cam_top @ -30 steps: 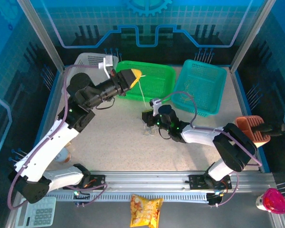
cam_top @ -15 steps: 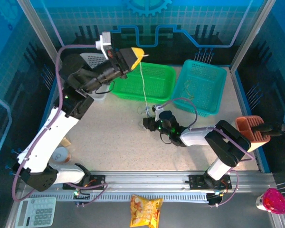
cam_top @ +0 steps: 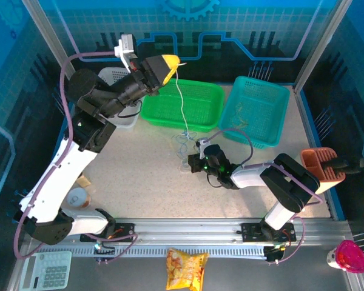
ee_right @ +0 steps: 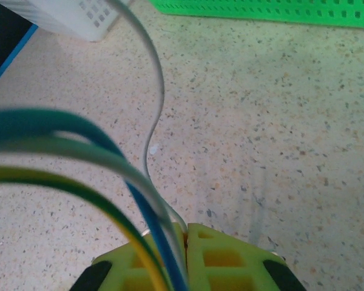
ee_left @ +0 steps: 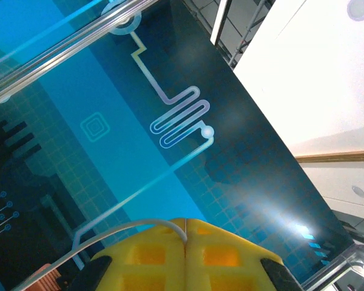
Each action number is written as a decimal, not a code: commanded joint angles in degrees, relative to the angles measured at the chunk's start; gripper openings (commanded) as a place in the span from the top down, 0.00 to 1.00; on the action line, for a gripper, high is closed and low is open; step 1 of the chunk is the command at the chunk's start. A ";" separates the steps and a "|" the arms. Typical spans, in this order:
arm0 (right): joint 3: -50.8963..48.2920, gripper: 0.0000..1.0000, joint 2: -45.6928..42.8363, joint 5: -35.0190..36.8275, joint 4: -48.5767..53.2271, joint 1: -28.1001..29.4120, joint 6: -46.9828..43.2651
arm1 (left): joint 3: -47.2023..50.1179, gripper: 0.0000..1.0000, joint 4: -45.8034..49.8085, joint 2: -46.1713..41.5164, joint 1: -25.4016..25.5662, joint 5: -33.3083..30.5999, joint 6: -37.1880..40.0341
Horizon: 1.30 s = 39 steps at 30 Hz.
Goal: Untangle the cables
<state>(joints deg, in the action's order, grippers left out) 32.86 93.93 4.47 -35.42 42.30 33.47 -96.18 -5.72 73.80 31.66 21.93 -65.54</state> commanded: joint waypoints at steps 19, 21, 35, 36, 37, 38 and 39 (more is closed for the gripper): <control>-5.98 1.00 3.33 2.67 -3.04 -1.94 2.56 | -28.61 1.00 5.27 10.22 -10.04 1.94 2.35; -6.21 1.00 2.74 2.12 -3.16 -1.89 2.63 | -27.99 1.00 4.93 10.25 -10.11 2.35 1.79; -0.19 0.57 -7.65 -4.42 7.04 -1.98 -2.11 | 8.54 1.00 -4.96 -0.41 -9.97 4.23 -2.74; 0.59 0.53 -8.80 -5.05 8.41 -2.00 -2.65 | 11.15 1.00 -5.45 -1.05 -9.95 4.34 -2.83; 1.29 0.49 -10.02 -5.54 9.73 -2.04 -3.11 | 13.64 1.00 -5.91 -1.64 -9.91 4.61 -2.83; 1.98 0.46 -11.07 -5.89 10.88 -2.10 -3.55 | 15.68 1.00 -6.39 -2.12 -9.86 4.85 -2.72; 2.63 0.43 -12.37 -6.23 12.28 -2.16 -3.97 | 17.71 1.00 -6.67 -2.59 -9.86 4.87 -2.35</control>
<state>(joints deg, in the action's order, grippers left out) 33.12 84.79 0.43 -27.83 40.95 31.53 -81.80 -7.90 74.13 22.00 24.62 -67.55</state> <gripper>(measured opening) 0.559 0.051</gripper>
